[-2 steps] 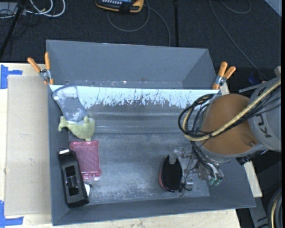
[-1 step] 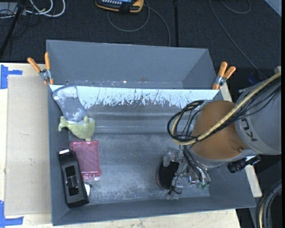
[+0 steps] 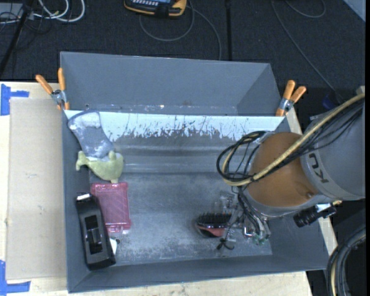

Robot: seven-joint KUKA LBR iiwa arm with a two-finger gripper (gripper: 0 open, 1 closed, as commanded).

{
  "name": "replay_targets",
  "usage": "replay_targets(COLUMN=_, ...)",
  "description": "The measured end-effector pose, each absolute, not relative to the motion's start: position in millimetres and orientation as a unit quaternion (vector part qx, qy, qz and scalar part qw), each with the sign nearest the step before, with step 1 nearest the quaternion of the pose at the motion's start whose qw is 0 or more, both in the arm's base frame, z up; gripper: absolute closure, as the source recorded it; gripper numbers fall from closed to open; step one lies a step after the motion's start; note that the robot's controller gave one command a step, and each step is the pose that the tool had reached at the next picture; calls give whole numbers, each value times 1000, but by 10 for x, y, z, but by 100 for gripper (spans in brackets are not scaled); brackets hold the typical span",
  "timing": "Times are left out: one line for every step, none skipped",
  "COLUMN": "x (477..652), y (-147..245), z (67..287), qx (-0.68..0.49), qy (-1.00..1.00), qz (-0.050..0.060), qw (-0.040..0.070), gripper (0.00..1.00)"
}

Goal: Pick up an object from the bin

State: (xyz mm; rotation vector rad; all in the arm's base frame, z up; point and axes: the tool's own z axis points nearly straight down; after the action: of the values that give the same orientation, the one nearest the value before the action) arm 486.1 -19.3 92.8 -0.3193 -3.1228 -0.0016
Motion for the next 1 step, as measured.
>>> replay_targets(x=5061, y=-483, z=691, qx=-98, qy=-995, qz=-1, qw=4, gripper=100)
